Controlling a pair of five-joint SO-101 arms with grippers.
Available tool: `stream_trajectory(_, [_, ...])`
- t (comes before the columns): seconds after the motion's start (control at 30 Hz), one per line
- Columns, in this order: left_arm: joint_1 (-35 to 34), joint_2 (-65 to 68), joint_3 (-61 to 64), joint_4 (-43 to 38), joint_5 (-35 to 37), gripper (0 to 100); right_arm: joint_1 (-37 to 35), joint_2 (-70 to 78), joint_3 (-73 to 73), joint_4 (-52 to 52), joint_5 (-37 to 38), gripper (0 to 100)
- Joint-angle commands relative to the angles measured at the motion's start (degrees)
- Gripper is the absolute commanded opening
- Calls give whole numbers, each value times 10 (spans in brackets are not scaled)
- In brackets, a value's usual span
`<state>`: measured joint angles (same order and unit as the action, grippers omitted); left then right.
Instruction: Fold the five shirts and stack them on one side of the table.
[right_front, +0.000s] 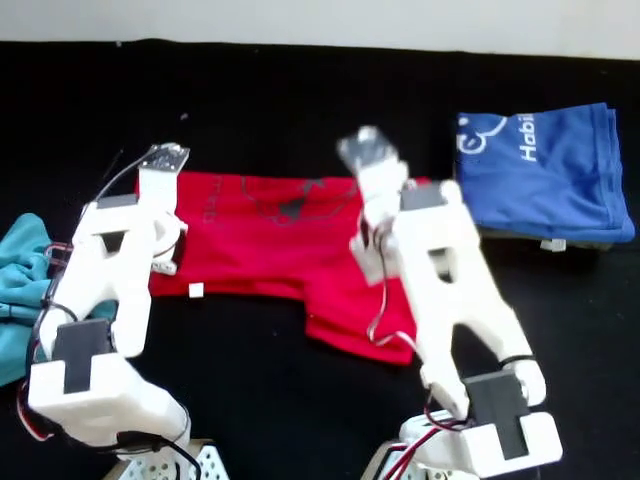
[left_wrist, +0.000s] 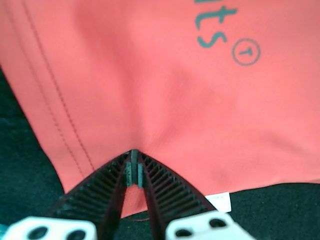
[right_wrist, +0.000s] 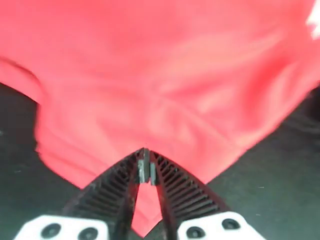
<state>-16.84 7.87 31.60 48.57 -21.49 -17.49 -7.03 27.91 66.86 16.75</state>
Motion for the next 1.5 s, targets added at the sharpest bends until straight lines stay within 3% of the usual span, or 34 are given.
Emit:
stream_trajectory(0.0, [-7,-3,10,-12,3,10,-5,-29,117,-84,33,5])
stream_trajectory(0.23, [-7,-1,13,-11,4,10,8,-34,160,-64,54,5])
stream_trajectory(0.47, [-39,-82,14,-9,4,10,87,-34,165,-57,121,5])
stream_trajectory(0.7, [-46,-123,52,-21,3,10,107,-81,160,24,149,5])
stream_trajectory(0.87, [-46,-125,64,-22,3,10,63,-226,163,27,137,5])
stream_trajectory(1.0, [-46,-123,87,-44,3,10,-12,-285,165,22,63,5])
stream_trajectory(1.13, [-46,-122,136,-118,3,10,-85,-241,182,-39,39,5])
stream_trajectory(1.23, [-43,-124,170,-164,3,10,-99,-175,196,-103,39,5])
stream_trajectory(1.47, [-34,-123,175,-174,3,10,-109,-36,175,-131,41,5])
